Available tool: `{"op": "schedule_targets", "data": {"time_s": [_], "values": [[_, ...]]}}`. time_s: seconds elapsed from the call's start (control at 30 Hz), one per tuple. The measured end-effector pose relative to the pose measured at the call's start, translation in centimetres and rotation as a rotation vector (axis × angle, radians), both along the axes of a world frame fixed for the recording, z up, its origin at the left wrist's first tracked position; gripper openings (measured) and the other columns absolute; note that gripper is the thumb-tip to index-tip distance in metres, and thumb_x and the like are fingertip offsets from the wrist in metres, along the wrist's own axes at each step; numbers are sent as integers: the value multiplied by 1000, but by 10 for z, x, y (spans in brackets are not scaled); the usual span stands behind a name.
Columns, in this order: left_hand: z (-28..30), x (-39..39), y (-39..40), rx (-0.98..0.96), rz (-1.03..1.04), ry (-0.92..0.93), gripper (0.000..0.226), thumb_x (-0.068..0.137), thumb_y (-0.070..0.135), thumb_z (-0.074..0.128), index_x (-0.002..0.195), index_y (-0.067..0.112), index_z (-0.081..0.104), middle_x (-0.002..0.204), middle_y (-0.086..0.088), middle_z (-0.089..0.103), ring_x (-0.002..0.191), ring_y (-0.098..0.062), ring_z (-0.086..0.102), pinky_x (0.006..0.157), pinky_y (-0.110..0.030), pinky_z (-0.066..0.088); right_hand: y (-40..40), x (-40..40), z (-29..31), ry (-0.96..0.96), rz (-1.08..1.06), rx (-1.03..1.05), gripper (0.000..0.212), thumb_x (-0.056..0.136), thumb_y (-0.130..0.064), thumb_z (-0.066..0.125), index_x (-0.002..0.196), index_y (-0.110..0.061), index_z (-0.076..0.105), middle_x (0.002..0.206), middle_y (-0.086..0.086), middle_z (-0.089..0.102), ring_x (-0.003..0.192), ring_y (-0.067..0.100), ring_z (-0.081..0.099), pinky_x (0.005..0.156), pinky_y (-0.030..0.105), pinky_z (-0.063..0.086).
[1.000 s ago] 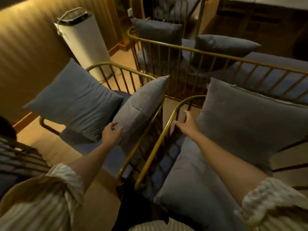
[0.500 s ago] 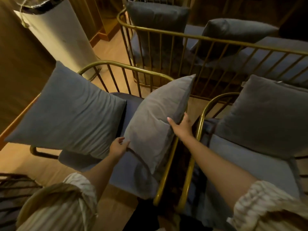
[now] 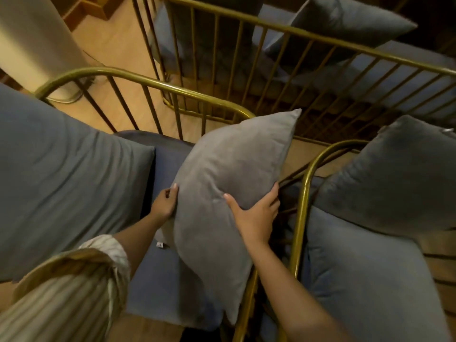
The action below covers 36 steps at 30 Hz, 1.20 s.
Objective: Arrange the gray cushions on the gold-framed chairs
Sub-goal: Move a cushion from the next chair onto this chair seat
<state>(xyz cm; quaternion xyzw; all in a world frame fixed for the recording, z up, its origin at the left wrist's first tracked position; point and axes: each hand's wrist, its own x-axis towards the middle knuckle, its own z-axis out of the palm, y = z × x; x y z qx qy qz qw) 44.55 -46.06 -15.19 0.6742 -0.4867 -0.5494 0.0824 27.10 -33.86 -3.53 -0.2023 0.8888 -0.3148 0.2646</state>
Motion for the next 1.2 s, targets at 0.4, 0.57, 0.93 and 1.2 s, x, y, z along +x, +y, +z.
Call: {"op": "schedule_targets", "data": {"time_s": [0.4, 0.57, 0.93, 1.2], "values": [[-32, -6, -36, 240, 159, 209, 95, 70, 88, 46, 138, 21, 56, 139, -8, 58, 124, -34, 54, 105, -48, 42, 9, -12, -16, 10, 14, -118, 118, 68, -54, 83, 156, -28, 8, 158, 4, 27, 142, 29, 34, 110, 46, 39], [23, -7, -18, 195, 243, 143, 82, 80, 75, 52, 133, 12, 58, 127, -9, 63, 114, -33, 57, 92, -43, 43, 30, -20, -4, -51, 43, -212, 117, 69, -45, 86, 157, -19, 13, 159, 4, 29, 145, 23, 32, 114, 35, 32], [134, -10, 28, 63, 272, -28, 86, 87, 73, 41, 138, 4, 52, 141, -16, 54, 126, -38, 51, 101, -43, 40, 113, -91, 55, -257, 23, -356, 103, 71, -33, 87, 153, -20, 27, 149, 1, 44, 128, 15, 47, 101, 33, 44], [195, -83, 120, 1, 78, 178, 70, 92, 70, 35, 135, 19, 56, 136, -4, 57, 122, -30, 53, 101, -38, 37, 220, -169, 90, -312, -23, -455, 113, 59, -46, 90, 152, -26, 29, 143, -2, 50, 123, 16, 54, 93, 28, 46]]}}
